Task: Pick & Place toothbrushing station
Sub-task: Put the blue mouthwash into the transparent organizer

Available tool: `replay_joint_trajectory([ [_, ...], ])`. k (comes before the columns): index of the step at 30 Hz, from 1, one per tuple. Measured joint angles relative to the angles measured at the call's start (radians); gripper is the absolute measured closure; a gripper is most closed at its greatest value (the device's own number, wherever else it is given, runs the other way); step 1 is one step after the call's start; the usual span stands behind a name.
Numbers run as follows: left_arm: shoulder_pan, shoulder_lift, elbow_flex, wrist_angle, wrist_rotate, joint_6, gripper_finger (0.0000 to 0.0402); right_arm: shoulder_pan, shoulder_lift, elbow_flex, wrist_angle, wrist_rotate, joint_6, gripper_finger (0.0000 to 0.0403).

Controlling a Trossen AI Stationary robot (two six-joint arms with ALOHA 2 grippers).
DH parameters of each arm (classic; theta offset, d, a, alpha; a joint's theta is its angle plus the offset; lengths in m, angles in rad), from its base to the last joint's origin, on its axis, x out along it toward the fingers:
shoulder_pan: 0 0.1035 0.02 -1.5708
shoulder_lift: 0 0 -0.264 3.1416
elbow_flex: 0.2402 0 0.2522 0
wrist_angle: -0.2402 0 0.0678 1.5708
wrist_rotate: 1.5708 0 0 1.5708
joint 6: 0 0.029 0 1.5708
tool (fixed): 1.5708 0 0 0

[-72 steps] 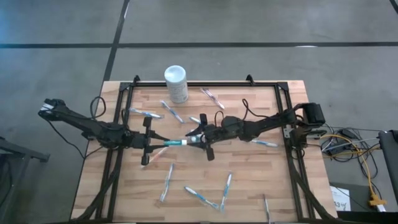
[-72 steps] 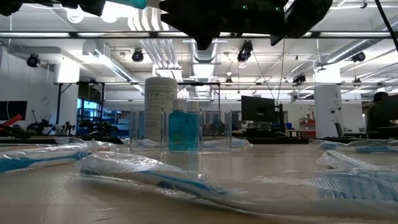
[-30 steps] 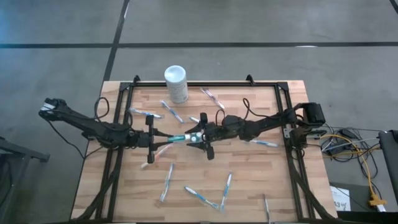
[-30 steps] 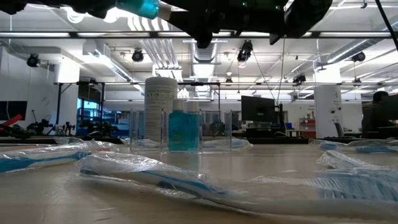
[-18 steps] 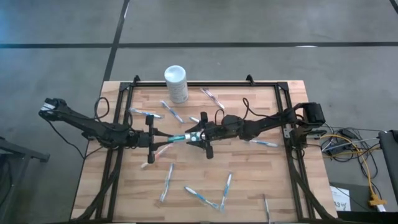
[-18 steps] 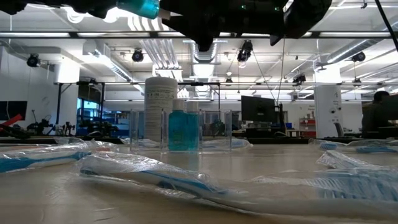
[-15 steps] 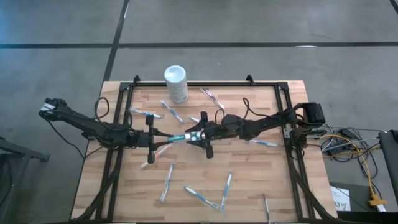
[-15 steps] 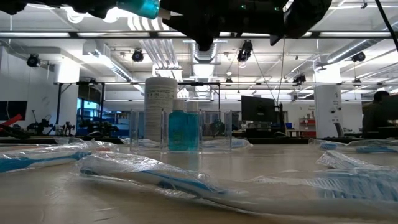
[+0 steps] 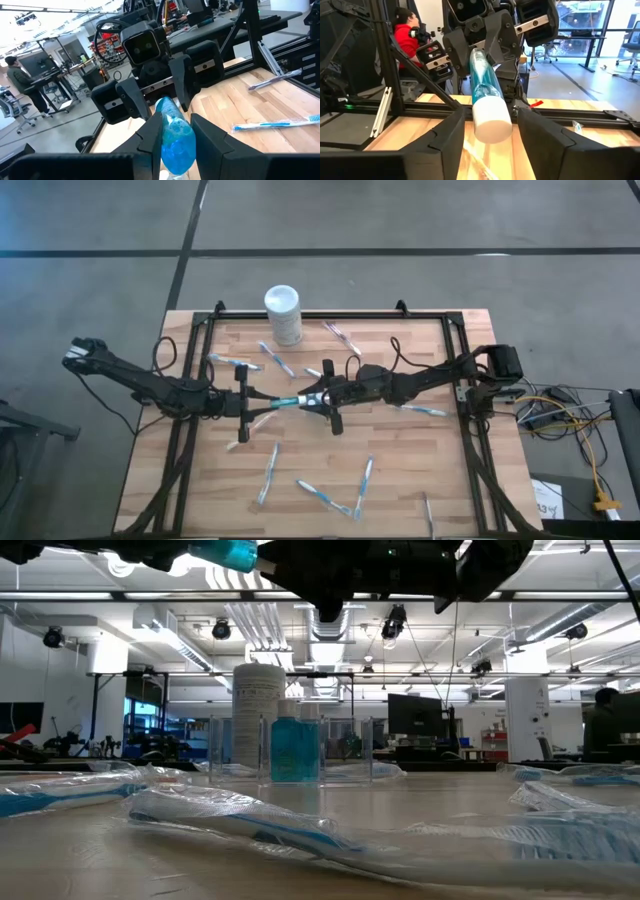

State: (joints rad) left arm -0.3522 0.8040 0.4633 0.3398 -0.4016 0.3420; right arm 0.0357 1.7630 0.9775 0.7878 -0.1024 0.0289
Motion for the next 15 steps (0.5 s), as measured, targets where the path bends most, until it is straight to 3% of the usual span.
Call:
replay_joint_trajectory([
  [11, 0.004, 0.0, -0.004, 0.0, 0.002, -0.003, 0.0316, -0.003, 0.0, 0.002, -0.008, -0.012, -0.041, 0.0307],
  [15, 0.004, 0.0, -0.007, 0.0, 0.001, -0.004, 0.0316, -0.003, 0.0, 0.012, -0.031, -0.014, -0.042, 0.0315],
])
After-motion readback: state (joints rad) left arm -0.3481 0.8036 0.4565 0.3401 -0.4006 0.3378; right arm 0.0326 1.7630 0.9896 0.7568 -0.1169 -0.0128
